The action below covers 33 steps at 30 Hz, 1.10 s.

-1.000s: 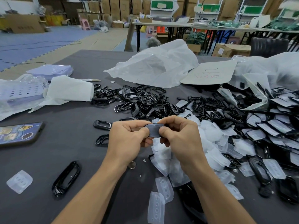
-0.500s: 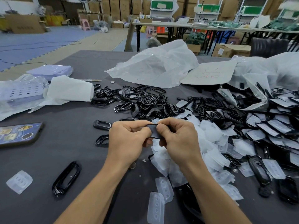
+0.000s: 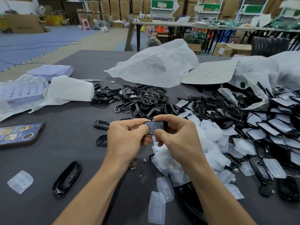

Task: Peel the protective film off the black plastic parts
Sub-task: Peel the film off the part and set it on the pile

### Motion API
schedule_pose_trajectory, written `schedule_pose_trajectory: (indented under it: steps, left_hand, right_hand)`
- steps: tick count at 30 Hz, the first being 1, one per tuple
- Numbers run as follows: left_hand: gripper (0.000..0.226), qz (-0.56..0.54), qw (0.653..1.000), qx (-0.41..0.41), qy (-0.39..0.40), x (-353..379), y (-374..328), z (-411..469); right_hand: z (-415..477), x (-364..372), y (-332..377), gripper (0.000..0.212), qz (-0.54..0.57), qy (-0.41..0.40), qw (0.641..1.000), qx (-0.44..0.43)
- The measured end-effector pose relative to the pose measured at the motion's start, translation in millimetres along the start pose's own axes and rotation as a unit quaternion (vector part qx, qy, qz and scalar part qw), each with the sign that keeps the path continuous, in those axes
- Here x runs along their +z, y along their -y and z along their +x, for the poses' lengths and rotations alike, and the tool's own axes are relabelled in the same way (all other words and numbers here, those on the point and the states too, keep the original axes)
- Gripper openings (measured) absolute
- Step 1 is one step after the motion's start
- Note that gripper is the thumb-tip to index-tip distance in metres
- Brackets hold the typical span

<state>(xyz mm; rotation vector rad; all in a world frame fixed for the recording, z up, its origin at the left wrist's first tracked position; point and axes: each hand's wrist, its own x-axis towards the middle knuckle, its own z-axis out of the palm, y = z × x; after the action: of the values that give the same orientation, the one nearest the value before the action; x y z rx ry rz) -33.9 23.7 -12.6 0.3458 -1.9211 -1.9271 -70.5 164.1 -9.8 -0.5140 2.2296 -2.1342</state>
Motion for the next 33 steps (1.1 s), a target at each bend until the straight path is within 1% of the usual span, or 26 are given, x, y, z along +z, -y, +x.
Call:
schedule_pose_trajectory:
  steps: [2, 5, 8, 9, 10, 11, 12, 13, 14, 16, 19, 22, 24, 25, 27, 28, 30, 31, 32, 33]
  left_hand:
    - [0.044, 0.007, 1.000, 0.003, 0.009, 0, 0, 0]
    - [0.041, 0.006, 1.000, 0.005, 0.012, 2, -2, -2]
    - [0.049, 0.003, 1.000, 0.001, 0.012, 4, -2, -3]
    - [0.049, -0.001, 1.000, -0.005, 0.010, 4, -1, -3]
    - [0.049, -0.006, 1.000, -0.011, 0.008, 4, -1, -3]
    - [0.048, -0.010, 1.000, -0.017, 0.005, 3, -1, -3]
    - [0.047, -0.014, 1.000, -0.024, 0.002, 3, 0, -3]
    - [0.045, -0.014, 0.999, -0.031, 0.001, 2, 0, -3]
    - [0.043, -0.012, 0.999, -0.037, 0.004, 1, 1, -4]
    - [0.037, -0.001, 0.999, -0.047, 0.017, -1, 2, -4]
    - [0.033, 0.024, 0.998, -0.037, 0.042, 0, 3, -7]
    - [0.034, 0.070, 0.997, 0.008, 0.036, 3, 2, -14]
    - [0.035, 0.119, 0.992, 0.037, 0.011, 3, 3, -15]
    - [0.035, 0.147, 0.988, 0.051, -0.003, 2, 4, -14]
    - [0.029, 0.194, 0.978, 0.070, -0.029, 1, 5, -14]
    - [0.028, 0.221, 0.971, 0.081, -0.043, 1, 5, -14]
    - [0.031, 0.272, 0.954, 0.107, -0.065, 1, 4, -14]
    - [0.031, 0.291, 0.947, 0.115, -0.069, 1, 4, -13]
    - [0.031, 0.309, 0.941, 0.120, -0.071, 1, 4, -12]
    - [0.030, 0.327, 0.934, 0.125, -0.068, 1, 7, -10]
  right_hand:
    - [2, -1, -1, 0.040, 0.016, -0.006, 1.000, 0.015]
    - [4, -2, 1, 0.044, 0.071, -0.017, 0.996, 0.052]
    - [3, -6, 3, 0.047, 0.074, -0.023, 0.995, 0.068]
    - [2, -7, 2, 0.046, 0.026, -0.037, 0.998, 0.051]
    - [0, -7, 3, 0.043, -0.064, -0.051, 0.997, 0.012]
    - [-3, -7, 5, 0.039, -0.174, -0.054, 0.982, -0.045]
    - [-7, -6, 7, 0.037, -0.266, -0.038, 0.957, -0.104]
    - [-10, -5, 6, 0.040, -0.322, -0.018, 0.935, -0.147]
    - [-12, -5, 7, 0.044, -0.347, 0.001, 0.924, -0.162]
    - [-13, -5, 8, 0.046, -0.362, 0.006, 0.919, -0.156]
    - [-12, -11, 13, 0.040, -0.392, 0.007, 0.908, -0.147]
    - [-9, -30, 19, 0.032, -0.396, 0.015, 0.912, -0.105]
    - [-4, -61, 22, 0.032, -0.417, -0.005, 0.908, -0.053]
    - [1, -81, 24, 0.033, -0.436, -0.023, 0.900, -0.021]
    - [12, -124, 31, 0.036, -0.483, -0.061, 0.872, 0.049]
    - [16, -143, 35, 0.039, -0.515, -0.073, 0.850, 0.085]
    - [23, -167, 40, 0.050, -0.596, -0.071, 0.786, 0.148]
    - [26, -173, 39, 0.054, -0.619, -0.068, 0.766, 0.159]
    - [29, -174, 39, 0.056, -0.623, -0.070, 0.764, 0.154]
    - [33, -169, 38, 0.054, -0.613, -0.074, 0.775, 0.136]
